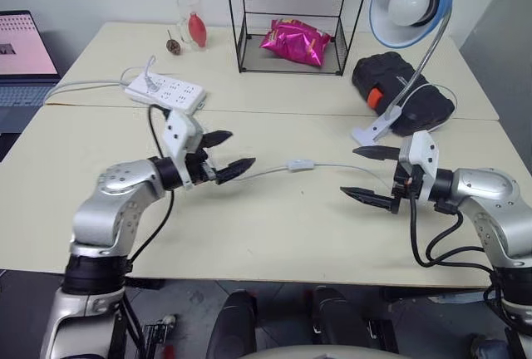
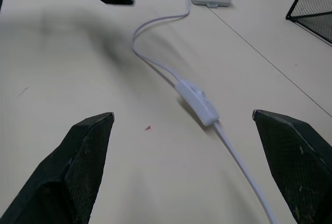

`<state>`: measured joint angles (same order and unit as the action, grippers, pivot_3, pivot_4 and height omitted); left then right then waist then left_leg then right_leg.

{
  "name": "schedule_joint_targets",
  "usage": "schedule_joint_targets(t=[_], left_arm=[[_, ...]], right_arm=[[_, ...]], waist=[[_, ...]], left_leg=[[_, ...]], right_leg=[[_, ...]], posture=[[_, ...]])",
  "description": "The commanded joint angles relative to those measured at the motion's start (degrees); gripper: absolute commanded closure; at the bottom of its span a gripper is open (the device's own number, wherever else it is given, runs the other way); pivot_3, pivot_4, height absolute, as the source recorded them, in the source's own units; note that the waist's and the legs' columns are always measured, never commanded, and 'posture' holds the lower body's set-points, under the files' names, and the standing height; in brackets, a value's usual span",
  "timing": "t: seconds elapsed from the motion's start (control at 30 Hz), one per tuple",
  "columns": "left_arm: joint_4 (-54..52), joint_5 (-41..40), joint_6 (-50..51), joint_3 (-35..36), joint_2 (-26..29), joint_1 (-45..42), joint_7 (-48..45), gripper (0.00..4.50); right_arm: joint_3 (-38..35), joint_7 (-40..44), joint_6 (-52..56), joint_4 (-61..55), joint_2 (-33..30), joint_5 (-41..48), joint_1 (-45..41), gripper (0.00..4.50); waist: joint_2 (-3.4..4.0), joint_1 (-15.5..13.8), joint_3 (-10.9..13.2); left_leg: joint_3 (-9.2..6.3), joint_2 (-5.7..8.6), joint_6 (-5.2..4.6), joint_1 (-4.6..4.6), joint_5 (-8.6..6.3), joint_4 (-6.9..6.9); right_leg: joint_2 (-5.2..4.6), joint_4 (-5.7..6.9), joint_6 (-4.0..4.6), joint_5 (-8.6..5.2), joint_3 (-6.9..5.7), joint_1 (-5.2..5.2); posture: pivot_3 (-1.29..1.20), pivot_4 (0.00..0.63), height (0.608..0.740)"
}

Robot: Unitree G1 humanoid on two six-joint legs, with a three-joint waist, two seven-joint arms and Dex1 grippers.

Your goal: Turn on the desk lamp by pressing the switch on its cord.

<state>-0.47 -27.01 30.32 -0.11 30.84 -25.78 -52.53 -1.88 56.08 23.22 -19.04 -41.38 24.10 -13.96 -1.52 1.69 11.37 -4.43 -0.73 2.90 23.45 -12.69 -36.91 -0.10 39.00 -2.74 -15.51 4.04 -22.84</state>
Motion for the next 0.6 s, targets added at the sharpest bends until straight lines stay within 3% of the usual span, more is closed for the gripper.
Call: schedule_joint_targets(t=[0.03,0.33,0.6], left_arm=[[9.96,1.03,-0.06,-3.76,-4.03,-6.23,-3.32,0.10],[32.22,5.61,-3.45,-7.53,-11.49,-17.58,-8.50,0.10],[37.71,8.61,-2.24,-9.12,-12.33,-20.07,-13.12,0.10]], right_arm=[[-1.88,-3.26,2.19,-6.18,0.08,1.50,1.14,0.00],[-2.36,-6.39,6.29,-13.36,-1.38,2.55,3.54,0.00],[-3.13,-7.97,8.69,-16.59,-2.09,3.76,3.85,0.00]], waist=[[0.00,0.01,0.00],[0.00,0.26,0.00],[0.00,0.18,-0.01]], left_leg=[[0.00,0.00,0.00,0.00,0.00,0.00],[-0.02,0.02,0.00,0.00,0.00,0.00],[-0.03,0.02,0.00,0.01,0.00,0.00]], right_leg=[[0.00,0.01,0.00,0.00,0.00,0.00],[0.04,-0.01,-0.02,0.00,0.00,0.01],[0.05,0.00,-0.04,-0.01,0.01,0.00]], posture=[[0.00,0.150,0.740],[0.00,0.150,0.740],[0.00,0.150,0.740]])
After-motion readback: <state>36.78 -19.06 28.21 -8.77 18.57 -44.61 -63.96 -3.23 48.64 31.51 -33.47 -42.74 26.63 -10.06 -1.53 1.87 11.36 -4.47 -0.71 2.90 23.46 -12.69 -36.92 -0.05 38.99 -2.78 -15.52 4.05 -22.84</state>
